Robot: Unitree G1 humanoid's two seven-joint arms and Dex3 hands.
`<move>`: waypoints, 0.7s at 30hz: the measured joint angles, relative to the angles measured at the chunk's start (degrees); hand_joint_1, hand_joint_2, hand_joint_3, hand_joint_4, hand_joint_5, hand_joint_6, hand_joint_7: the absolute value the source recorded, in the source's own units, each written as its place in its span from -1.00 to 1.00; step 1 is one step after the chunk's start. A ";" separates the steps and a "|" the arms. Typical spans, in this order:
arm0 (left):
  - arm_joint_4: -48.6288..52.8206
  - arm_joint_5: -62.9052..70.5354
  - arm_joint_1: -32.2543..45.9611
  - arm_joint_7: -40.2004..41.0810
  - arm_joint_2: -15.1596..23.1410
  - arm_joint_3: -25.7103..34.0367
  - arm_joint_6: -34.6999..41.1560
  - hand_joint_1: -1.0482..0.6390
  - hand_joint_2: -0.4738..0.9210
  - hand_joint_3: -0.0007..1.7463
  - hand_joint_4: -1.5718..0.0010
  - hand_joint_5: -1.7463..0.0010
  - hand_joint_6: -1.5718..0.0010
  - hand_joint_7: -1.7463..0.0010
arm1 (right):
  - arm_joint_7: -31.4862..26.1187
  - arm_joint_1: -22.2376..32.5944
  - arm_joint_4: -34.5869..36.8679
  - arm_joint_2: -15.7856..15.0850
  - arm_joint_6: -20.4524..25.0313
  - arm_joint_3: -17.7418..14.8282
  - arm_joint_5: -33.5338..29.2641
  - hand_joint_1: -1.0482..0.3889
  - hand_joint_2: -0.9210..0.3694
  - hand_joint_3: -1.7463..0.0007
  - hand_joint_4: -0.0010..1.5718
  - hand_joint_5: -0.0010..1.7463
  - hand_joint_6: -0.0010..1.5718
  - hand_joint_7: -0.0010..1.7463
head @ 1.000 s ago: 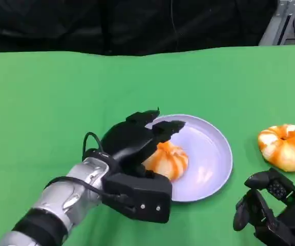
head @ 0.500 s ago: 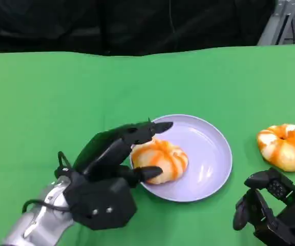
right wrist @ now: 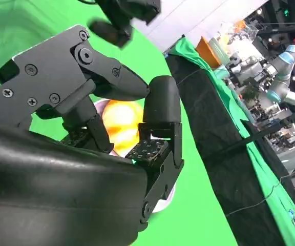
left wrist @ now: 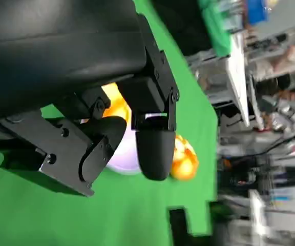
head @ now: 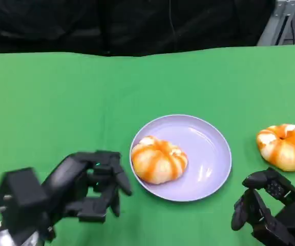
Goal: Grasp the bread from the table and place it into the plate.
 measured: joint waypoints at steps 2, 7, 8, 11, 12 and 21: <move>-2.22 -3.73 2.15 -1.38 0.21 1.90 4.07 0.15 0.37 0.66 -0.22 -1.00 -0.07 -0.92 | -0.07 0.06 -0.03 0.00 -0.02 0.02 -0.04 0.23 -0.42 -0.25 0.09 1.00 0.01 0.68; -7.51 -14.80 7.07 -3.73 0.81 7.38 15.59 0.12 0.39 0.60 -0.29 -1.00 -0.12 -0.91 | -0.15 0.07 -0.10 0.00 -0.01 -0.15 -0.01 0.23 -0.41 -0.26 0.09 1.00 0.01 0.68; -7.98 -15.76 7.73 -3.81 0.89 8.12 17.16 0.11 0.42 0.58 -0.30 -1.00 -0.12 -0.95 | -0.17 0.07 -0.10 0.00 -0.01 -0.25 0.00 0.24 -0.41 -0.26 0.09 1.00 0.01 0.68; -8.29 -20.07 10.29 -6.91 0.89 10.90 19.53 0.10 0.49 0.45 -0.28 -1.00 -0.10 -0.99 | -0.17 -0.01 -0.11 -0.01 0.01 -0.34 0.01 0.24 -0.41 -0.26 0.09 1.00 0.01 0.68; -8.10 -21.37 11.34 -8.61 0.92 11.99 20.04 0.11 0.50 0.40 -0.28 -1.00 -0.11 -1.00 | -0.17 0.00 -0.11 -0.03 0.02 -0.45 0.02 0.24 -0.42 -0.26 0.09 1.00 0.01 0.68; -5.43 -23.00 13.85 -15.10 1.42 15.98 22.26 0.14 0.57 0.28 -0.28 -1.00 -0.13 -0.99 | 0.41 -0.16 0.00 -0.35 0.45 -1.12 0.51 0.24 -0.42 -0.24 0.08 1.00 0.04 0.62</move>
